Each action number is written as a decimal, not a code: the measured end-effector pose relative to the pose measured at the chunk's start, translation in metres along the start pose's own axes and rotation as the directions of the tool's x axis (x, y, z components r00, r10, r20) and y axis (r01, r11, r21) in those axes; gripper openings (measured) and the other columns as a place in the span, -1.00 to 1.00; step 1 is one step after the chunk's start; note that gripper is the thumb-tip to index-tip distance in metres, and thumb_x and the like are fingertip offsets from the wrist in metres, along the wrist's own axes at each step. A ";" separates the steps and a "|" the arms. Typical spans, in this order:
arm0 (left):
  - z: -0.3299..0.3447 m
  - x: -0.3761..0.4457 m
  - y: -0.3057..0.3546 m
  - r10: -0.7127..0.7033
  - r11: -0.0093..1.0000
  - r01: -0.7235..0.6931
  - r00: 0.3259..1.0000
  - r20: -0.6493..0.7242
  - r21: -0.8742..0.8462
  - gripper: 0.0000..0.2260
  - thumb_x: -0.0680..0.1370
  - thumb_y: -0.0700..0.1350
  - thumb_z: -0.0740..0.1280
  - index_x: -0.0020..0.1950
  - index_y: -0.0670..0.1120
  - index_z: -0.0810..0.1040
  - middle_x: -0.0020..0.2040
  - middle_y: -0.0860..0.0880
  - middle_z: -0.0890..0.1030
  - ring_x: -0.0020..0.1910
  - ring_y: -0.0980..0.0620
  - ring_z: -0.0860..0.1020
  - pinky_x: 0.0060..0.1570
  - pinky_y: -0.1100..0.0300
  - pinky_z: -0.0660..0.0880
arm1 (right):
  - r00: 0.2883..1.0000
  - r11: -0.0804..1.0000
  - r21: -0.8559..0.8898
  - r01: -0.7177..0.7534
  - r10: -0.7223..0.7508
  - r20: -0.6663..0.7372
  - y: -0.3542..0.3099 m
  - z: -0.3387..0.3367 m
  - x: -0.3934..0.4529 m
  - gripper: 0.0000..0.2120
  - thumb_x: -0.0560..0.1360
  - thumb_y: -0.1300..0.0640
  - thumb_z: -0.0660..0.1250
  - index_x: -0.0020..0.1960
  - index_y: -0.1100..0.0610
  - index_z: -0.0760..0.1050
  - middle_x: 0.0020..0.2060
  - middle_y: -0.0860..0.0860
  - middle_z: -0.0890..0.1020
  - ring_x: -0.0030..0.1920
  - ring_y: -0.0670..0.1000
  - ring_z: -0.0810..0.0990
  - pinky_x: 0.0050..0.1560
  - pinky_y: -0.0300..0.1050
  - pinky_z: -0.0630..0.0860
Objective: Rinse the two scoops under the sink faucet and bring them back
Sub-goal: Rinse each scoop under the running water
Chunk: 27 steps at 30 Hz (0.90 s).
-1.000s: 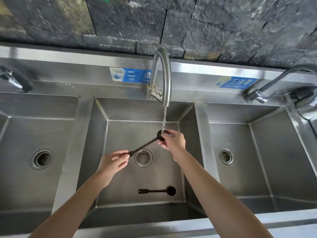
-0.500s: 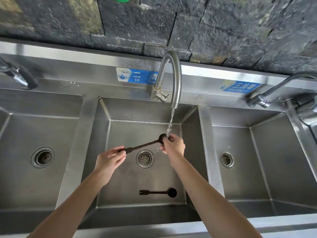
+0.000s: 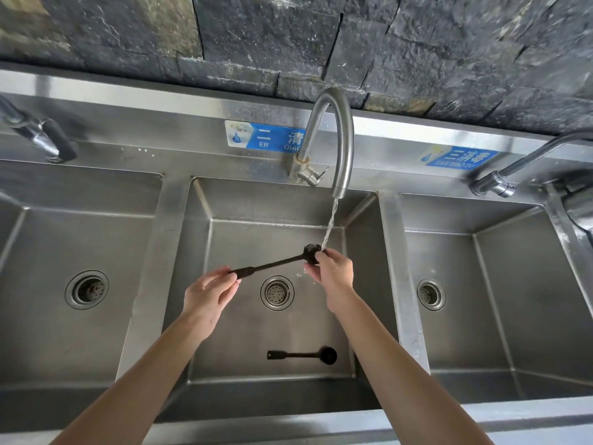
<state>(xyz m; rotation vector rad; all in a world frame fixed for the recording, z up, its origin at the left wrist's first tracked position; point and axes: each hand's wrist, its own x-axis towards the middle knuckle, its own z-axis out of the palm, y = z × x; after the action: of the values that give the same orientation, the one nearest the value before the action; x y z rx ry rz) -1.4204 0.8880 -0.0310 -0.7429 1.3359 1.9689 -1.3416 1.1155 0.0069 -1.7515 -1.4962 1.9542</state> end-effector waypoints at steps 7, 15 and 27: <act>0.015 -0.001 -0.002 -0.043 0.996 0.040 0.999 -0.026 -0.082 -0.71 0.50 -0.39 0.42 0.22 -0.34 0.58 0.23 -0.31 0.61 0.13 -0.12 0.67 0.10 0.18 0.60 | 0.998 0.996 0.090 0.011 -0.016 0.056 -0.021 -0.023 -0.010 -0.80 0.63 0.24 0.30 0.05 0.06 0.69 -0.27 0.01 0.79 -0.21 0.08 0.81 -0.27 -0.27 0.68; 0.046 -0.012 -0.010 -0.056 0.994 0.053 0.998 -0.035 -0.096 -0.72 0.49 -0.43 0.41 0.20 -0.35 0.59 0.24 -0.31 0.60 0.19 -0.16 0.64 -0.03 0.19 0.65 | 0.995 0.993 0.099 0.063 -0.071 0.076 -0.038 -0.056 -0.006 -0.80 0.63 0.24 0.30 0.09 0.09 0.69 -0.15 0.14 0.80 -0.14 0.17 0.81 -0.19 -0.16 0.72; 0.108 -0.020 -0.032 -0.053 0.991 0.050 0.998 -0.023 -0.121 -0.72 0.48 -0.43 0.42 0.19 -0.34 0.60 0.21 -0.30 0.62 0.07 -0.11 0.68 0.03 0.17 0.63 | 0.978 0.960 0.228 0.164 -0.188 0.090 -0.066 -0.107 -0.003 -0.81 0.59 0.26 0.31 0.08 0.16 0.69 -0.16 0.15 0.80 -0.13 0.21 0.80 -0.21 -0.20 0.69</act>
<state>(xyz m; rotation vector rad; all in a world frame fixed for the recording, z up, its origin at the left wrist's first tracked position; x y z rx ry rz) -1.3934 0.9951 0.0007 -0.8543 1.2087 2.0189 -1.2864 1.2074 0.0728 -1.3921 -1.3545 2.0633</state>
